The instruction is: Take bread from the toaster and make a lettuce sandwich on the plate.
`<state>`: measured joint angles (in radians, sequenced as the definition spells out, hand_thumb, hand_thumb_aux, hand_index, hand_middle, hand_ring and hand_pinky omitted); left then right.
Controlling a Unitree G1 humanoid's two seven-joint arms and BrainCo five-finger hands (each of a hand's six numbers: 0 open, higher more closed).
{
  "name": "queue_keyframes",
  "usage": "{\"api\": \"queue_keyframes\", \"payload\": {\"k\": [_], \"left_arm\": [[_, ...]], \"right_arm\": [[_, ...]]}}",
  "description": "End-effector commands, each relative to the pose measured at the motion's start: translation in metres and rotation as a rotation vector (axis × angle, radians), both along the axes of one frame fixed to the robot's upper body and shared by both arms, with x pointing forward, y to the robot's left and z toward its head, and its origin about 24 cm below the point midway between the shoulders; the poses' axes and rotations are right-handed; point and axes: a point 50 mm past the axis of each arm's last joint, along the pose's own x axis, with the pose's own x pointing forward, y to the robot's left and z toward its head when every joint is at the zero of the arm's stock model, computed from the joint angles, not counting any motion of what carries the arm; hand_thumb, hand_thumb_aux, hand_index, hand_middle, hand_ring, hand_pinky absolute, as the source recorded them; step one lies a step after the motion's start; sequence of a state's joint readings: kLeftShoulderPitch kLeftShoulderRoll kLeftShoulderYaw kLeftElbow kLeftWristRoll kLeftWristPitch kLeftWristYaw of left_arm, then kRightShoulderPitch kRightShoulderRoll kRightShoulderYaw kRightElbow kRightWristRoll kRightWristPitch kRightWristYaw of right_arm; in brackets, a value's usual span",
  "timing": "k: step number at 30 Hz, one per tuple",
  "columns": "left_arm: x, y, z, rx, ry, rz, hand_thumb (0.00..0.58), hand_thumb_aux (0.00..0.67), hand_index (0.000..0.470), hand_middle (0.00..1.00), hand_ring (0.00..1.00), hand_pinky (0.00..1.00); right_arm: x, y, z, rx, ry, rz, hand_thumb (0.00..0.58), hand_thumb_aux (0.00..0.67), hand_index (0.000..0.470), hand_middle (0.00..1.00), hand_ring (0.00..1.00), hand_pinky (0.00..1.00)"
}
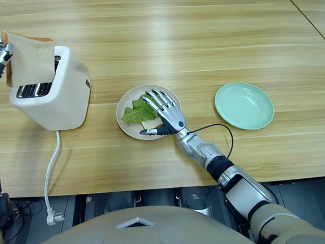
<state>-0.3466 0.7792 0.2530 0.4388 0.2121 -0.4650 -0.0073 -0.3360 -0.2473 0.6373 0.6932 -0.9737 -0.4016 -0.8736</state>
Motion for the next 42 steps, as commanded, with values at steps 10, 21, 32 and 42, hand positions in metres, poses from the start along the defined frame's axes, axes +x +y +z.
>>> {"api": "queue_keyframes", "payload": {"k": [10,21,32,42], "left_arm": [[-0.004,0.008,0.024,-0.112,-0.184,0.006,0.580,0.670,0.460,1.00,1.00,1.00],[-0.003,-0.015,0.035,-0.195,-0.248,-0.194,0.580,0.670,0.460,1.00,1.00,1.00],[0.014,-0.084,0.031,-0.251,-0.105,-0.605,0.580,0.670,0.460,1.00,1.00,1.00],[0.041,-0.142,0.001,-0.129,0.241,-0.868,0.580,0.670,0.460,1.00,1.00,1.00]], "right_arm": [[0.000,-0.003,0.000,0.006,0.004,-0.006,0.000,0.000,0.000,0.00,0.00,0.00],[0.003,-0.012,0.008,0.054,-0.017,-0.046,0.000,0.000,0.000,0.00,0.00,0.00],[0.010,-0.067,0.040,0.298,-0.087,-0.253,0.000,0.000,0.000,0.00,0.00,0.00],[0.004,-0.100,0.053,0.350,-0.107,-0.331,0.000,0.000,0.000,0.00,0.00,0.00]]}}
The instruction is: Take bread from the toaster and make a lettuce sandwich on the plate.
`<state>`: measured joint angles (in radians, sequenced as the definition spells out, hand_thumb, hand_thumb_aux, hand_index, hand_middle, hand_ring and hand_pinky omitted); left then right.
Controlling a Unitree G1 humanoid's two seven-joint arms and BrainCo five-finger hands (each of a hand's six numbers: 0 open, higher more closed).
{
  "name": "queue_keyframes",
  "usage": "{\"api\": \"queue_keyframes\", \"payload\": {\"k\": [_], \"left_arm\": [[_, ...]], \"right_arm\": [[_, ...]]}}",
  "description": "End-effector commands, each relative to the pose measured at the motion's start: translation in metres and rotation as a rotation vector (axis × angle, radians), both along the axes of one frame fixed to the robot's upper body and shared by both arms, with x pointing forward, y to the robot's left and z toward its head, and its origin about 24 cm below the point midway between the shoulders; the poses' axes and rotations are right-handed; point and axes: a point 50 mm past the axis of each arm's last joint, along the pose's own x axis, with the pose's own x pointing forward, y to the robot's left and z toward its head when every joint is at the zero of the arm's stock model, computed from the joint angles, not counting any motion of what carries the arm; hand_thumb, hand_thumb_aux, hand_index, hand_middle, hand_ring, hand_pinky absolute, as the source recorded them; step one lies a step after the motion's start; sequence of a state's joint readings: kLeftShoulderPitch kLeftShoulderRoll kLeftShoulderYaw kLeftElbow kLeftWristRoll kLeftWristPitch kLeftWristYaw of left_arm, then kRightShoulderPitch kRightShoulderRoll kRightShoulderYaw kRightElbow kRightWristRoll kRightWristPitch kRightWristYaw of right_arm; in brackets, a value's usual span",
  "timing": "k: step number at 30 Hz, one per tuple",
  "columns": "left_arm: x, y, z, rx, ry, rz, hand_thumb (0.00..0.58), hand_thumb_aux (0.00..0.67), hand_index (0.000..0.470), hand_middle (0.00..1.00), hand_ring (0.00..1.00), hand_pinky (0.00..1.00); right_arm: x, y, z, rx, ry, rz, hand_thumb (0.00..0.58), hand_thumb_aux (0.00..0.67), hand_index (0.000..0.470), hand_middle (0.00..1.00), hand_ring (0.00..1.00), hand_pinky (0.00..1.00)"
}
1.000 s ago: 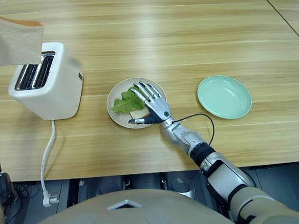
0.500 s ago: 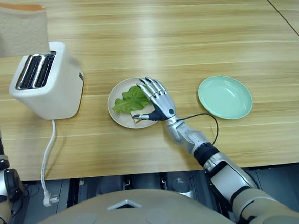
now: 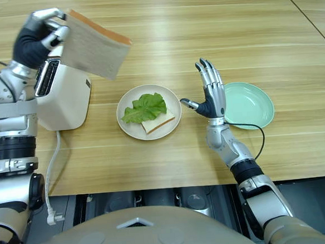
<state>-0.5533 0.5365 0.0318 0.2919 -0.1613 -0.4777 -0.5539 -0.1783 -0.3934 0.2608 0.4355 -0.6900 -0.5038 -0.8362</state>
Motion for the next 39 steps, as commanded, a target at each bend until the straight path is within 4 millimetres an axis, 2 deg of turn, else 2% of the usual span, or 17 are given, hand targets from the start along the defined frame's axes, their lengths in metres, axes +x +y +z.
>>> {"api": "queue_keyframes", "payload": {"k": [1,8,15,29,33,39], "left_arm": [[0.012,-0.018,-0.020,0.097,0.144,-0.089,0.580,0.670,0.460,1.00,1.00,1.00],[0.028,-0.043,-0.056,0.196,0.346,-0.204,0.580,0.670,0.460,1.00,1.00,1.00],[0.038,-0.061,-0.077,0.241,0.464,-0.229,0.580,0.670,0.460,1.00,1.00,1.00],[0.033,-0.071,-0.128,0.246,0.680,-0.207,0.580,0.670,0.460,1.00,1.00,1.00],[0.035,-0.073,-0.141,0.278,0.718,-0.159,0.580,0.670,0.460,1.00,1.00,1.00],[0.038,-0.077,-0.154,0.318,0.752,-0.091,0.580,0.670,0.460,1.00,1.00,1.00]], "right_arm": [[-0.004,-0.003,0.003,0.008,0.000,0.003,0.000,0.000,0.000,0.00,0.00,0.00],[-0.014,0.009,-0.001,-0.017,0.019,0.061,0.000,0.000,0.000,0.00,0.00,0.00],[-0.025,0.020,-0.005,-0.037,0.031,0.101,0.000,0.000,0.000,0.00,0.00,0.00],[-0.033,0.037,-0.010,-0.067,0.041,0.149,0.000,0.000,0.000,0.00,0.00,0.00],[-0.038,0.049,-0.018,-0.163,0.060,0.210,0.000,0.000,0.000,0.00,0.00,0.00],[-0.046,0.071,-0.040,-0.333,0.134,0.320,0.000,0.000,0.000,0.00,0.00,0.00]]}}
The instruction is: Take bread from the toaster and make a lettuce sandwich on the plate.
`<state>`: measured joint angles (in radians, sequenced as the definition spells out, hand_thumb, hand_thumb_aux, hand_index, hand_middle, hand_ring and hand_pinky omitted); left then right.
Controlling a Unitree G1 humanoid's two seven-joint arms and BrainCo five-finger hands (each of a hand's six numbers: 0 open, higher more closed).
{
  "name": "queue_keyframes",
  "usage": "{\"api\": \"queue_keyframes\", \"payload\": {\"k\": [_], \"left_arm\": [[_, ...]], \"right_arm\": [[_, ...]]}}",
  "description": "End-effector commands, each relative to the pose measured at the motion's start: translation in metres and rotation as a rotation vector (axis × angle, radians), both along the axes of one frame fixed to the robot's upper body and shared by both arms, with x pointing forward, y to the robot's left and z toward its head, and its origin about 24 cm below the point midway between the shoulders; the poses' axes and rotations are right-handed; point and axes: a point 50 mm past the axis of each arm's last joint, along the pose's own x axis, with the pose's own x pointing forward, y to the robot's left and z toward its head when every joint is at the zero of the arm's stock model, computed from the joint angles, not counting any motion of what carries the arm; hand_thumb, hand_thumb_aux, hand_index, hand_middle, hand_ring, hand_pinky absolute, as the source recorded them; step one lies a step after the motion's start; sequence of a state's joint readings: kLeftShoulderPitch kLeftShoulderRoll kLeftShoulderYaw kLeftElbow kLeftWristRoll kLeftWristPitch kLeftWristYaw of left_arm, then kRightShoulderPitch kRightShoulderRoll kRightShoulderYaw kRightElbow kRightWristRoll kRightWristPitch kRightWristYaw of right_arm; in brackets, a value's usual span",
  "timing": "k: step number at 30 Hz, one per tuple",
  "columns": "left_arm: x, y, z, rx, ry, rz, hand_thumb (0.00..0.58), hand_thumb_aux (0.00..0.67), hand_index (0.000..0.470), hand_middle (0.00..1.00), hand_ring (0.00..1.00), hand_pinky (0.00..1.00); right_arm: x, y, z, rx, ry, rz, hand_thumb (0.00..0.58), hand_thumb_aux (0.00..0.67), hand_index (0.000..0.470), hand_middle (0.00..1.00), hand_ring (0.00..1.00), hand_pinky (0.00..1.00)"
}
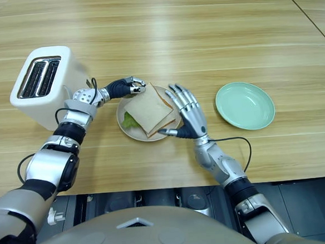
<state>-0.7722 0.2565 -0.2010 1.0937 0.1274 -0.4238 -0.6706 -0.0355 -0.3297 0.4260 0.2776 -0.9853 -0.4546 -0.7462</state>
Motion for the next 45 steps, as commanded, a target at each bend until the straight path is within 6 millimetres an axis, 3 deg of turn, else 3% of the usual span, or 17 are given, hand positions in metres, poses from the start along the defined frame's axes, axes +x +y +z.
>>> {"api": "queue_keyframes", "payload": {"k": [1,10,16,17,18,19,21,22,30,40,41,42,43,45], "left_arm": [[0.000,-0.002,-0.009,0.062,0.015,0.020,0.580,0.670,0.460,1.00,1.00,1.00],[0.003,-0.011,-0.012,0.076,0.025,0.048,0.580,0.670,0.460,1.00,1.00,1.00],[0.005,-0.015,-0.011,0.085,-0.004,0.056,0.580,0.670,0.460,1.00,1.00,1.00],[0.005,-0.016,-0.010,0.086,-0.014,0.060,0.569,0.578,0.397,0.90,0.90,0.90],[0.006,-0.017,-0.008,0.089,-0.028,0.062,0.520,0.455,0.312,0.77,0.77,0.77],[0.007,-0.018,-0.006,0.094,-0.043,0.064,0.520,0.455,0.312,0.77,0.77,0.77],[0.010,-0.019,-0.002,0.108,-0.071,0.071,0.346,0.244,0.168,0.40,0.40,0.40],[0.012,-0.019,0.001,0.120,-0.098,0.086,0.000,0.000,0.000,0.01,0.01,0.01],[0.033,-0.014,0.038,0.153,-0.271,0.212,0.000,0.000,0.000,0.00,0.00,0.00],[0.043,-0.001,0.053,0.186,-0.359,0.340,0.000,0.000,0.000,0.00,0.00,0.00],[0.044,0.000,0.057,0.171,-0.386,0.352,0.464,0.370,0.254,0.00,0.00,0.00],[0.044,0.001,0.061,0.150,-0.419,0.356,0.464,0.370,0.254,0.00,0.00,0.00],[0.043,0.000,0.065,0.116,-0.442,0.346,0.520,0.455,0.312,0.00,0.00,0.00],[0.040,-0.003,0.075,-0.036,-0.460,0.294,0.573,0.596,0.409,0.00,0.00,0.00]], "right_arm": [[-0.004,0.010,-0.017,-0.124,0.063,0.062,0.000,0.000,0.000,0.00,0.00,0.00],[-0.013,0.025,-0.054,-0.321,0.229,0.169,0.000,0.000,0.000,0.00,0.00,0.00],[-0.014,0.023,-0.063,-0.363,0.282,0.182,0.000,0.000,0.000,0.00,0.00,0.00],[-0.014,0.022,-0.064,-0.368,0.287,0.183,0.000,0.000,0.000,0.00,0.00,0.00],[-0.014,0.022,-0.065,-0.371,0.290,0.183,0.000,0.000,0.000,0.00,0.00,0.00],[-0.015,0.022,-0.065,-0.374,0.294,0.183,0.000,0.000,0.000,0.00,0.00,0.00],[-0.015,0.021,-0.066,-0.378,0.298,0.184,0.000,0.000,0.000,0.00,0.00,0.00],[-0.015,0.021,-0.066,-0.380,0.299,0.185,0.000,0.000,0.000,0.00,0.00,0.00],[-0.013,0.020,-0.067,-0.389,0.301,0.188,0.000,0.000,0.000,0.00,0.00,0.00],[-0.006,0.019,-0.052,-0.298,0.257,0.178,0.000,0.000,0.000,0.00,0.00,0.00],[-0.004,0.018,-0.048,-0.284,0.240,0.173,0.000,0.000,0.000,0.00,0.00,0.00],[-0.002,0.017,-0.044,-0.261,0.219,0.164,0.000,0.000,0.000,0.00,0.00,0.00],[0.000,0.016,-0.039,-0.235,0.197,0.154,0.000,0.000,0.000,0.00,0.00,0.00],[0.006,0.014,-0.021,-0.135,0.128,0.123,0.000,0.000,0.000,0.00,0.00,0.00]]}}
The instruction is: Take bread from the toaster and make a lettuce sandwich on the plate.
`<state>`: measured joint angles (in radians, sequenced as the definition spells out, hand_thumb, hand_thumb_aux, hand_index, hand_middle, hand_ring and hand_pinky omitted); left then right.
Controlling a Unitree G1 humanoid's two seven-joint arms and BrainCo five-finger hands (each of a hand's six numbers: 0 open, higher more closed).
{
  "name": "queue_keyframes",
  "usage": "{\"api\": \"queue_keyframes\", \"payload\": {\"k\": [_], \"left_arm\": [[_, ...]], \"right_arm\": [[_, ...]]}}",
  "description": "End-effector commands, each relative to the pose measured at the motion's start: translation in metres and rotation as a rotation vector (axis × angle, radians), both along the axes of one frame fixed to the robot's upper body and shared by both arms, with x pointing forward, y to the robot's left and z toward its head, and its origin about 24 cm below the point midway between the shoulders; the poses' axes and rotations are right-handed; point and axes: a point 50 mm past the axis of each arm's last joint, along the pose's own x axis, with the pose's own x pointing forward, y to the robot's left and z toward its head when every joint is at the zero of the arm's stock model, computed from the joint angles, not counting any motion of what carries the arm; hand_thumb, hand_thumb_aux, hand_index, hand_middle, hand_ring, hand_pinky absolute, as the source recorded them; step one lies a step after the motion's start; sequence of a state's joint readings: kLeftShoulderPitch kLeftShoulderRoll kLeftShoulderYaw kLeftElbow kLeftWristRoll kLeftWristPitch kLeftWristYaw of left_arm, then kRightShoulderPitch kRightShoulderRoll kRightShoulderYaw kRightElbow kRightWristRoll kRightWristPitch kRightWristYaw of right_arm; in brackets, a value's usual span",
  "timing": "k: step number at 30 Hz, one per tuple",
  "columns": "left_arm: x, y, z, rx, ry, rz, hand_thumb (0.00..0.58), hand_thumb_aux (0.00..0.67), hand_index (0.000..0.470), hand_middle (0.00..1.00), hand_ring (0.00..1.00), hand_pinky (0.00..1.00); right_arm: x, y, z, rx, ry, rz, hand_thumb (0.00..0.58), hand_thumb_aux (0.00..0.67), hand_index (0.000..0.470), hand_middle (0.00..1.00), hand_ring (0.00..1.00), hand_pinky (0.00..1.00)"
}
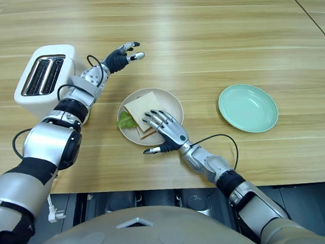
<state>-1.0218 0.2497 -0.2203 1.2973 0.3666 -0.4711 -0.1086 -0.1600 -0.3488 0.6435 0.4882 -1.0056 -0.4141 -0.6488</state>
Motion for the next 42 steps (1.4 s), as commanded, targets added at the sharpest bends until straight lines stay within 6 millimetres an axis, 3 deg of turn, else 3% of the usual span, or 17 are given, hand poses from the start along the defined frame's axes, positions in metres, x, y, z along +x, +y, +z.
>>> {"api": "queue_keyframes", "payload": {"k": [1,2,3,4,5,9,10,11,12,17,21,23,27,32,37,42], "left_arm": [[-0.005,-0.003,0.021,-0.215,-0.088,-0.125,0.573,0.596,0.409,0.00,0.00,0.00],[-0.010,-0.003,0.028,-0.300,-0.128,-0.192,0.580,0.670,0.460,0.31,0.31,0.31],[-0.016,-0.002,0.033,-0.376,-0.163,-0.262,0.580,0.670,0.460,0.65,0.65,0.65],[-0.022,-0.001,0.037,-0.433,-0.196,-0.324,0.580,0.670,0.460,0.65,0.65,0.65],[-0.030,0.001,0.041,-0.483,-0.227,-0.389,0.580,0.670,0.460,1.00,1.00,1.00],[-0.074,0.011,0.047,-0.647,-0.257,-0.680,0.580,0.670,0.460,1.00,1.00,1.00],[-0.087,0.013,0.047,-0.665,-0.244,-0.750,0.580,0.670,0.460,1.00,1.00,1.00],[-0.100,0.016,0.044,-0.670,-0.210,-0.824,0.580,0.670,0.460,1.00,1.00,1.00],[-0.115,0.018,0.039,-0.655,-0.160,-0.903,0.580,0.670,0.460,1.00,1.00,1.00],[-0.172,0.030,0.001,-0.511,0.135,-1.147,0.580,0.670,0.460,1.00,1.00,1.00],[-0.199,0.040,-0.047,-0.282,0.382,-1.172,0.580,0.670,0.460,1.00,1.00,1.00],[-0.205,0.042,-0.062,-0.219,0.444,-1.151,0.580,0.670,0.460,1.00,1.00,1.00],[-0.205,0.044,-0.093,-0.084,0.532,-1.038,0.580,0.670,0.460,1.00,1.00,1.00],[-0.197,0.044,-0.123,0.038,0.563,-0.903,0.580,0.670,0.460,1.00,1.00,1.00],[-0.179,0.042,-0.137,0.086,0.513,-0.764,0.580,0.670,0.460,1.00,1.00,1.00],[-0.149,0.038,-0.132,0.093,0.366,-0.593,0.580,0.670,0.460,1.00,1.00,1.00]], "right_arm": [[0.007,-0.009,0.024,0.145,-0.073,-0.059,0.000,0.000,0.000,0.00,0.00,0.00],[0.009,-0.011,0.038,0.253,-0.082,-0.073,0.000,0.000,0.000,0.00,0.00,0.00],[0.010,-0.014,0.052,0.360,-0.094,-0.080,0.000,0.000,0.000,0.00,0.00,0.00],[0.010,-0.017,0.065,0.459,-0.102,-0.077,0.000,0.000,0.000,0.00,0.00,0.00],[0.010,-0.020,0.076,0.549,-0.102,-0.064,0.000,0.000,0.000,0.00,0.00,0.00],[0.001,-0.029,0.101,0.746,-0.031,0.050,0.000,0.000,0.000,0.00,0.00,0.00],[-0.001,-0.031,0.104,0.767,-0.007,0.075,0.449,0.352,0.242,0.31,0.31,0.31],[-0.003,-0.032,0.105,0.784,0.020,0.099,0.555,0.531,0.364,0.67,0.67,0.67],[-0.004,-0.033,0.106,0.793,0.057,0.124,0.580,0.670,0.460,1.00,1.00,1.00],[-0.021,-0.025,0.086,0.650,0.333,0.295,0.580,0.670,0.460,1.00,1.00,1.00],[-0.046,-0.023,0.058,0.443,0.570,0.412,0.580,0.670,0.460,1.00,1.00,1.00],[-0.055,-0.025,0.047,0.360,0.653,0.441,0.580,0.670,0.460,1.00,1.00,1.00],[-0.065,-0.030,0.022,0.186,0.773,0.424,0.580,0.670,0.460,1.00,1.00,1.00],[-0.057,-0.029,0.003,0.095,0.793,0.338,0.580,0.670,0.460,1.00,1.00,1.00],[-0.035,-0.027,-0.005,0.081,0.712,0.216,0.580,0.670,0.460,1.00,1.00,1.00],[-0.007,-0.024,-0.006,0.106,0.589,0.081,0.580,0.670,0.460,1.00,1.00,1.00]]}}
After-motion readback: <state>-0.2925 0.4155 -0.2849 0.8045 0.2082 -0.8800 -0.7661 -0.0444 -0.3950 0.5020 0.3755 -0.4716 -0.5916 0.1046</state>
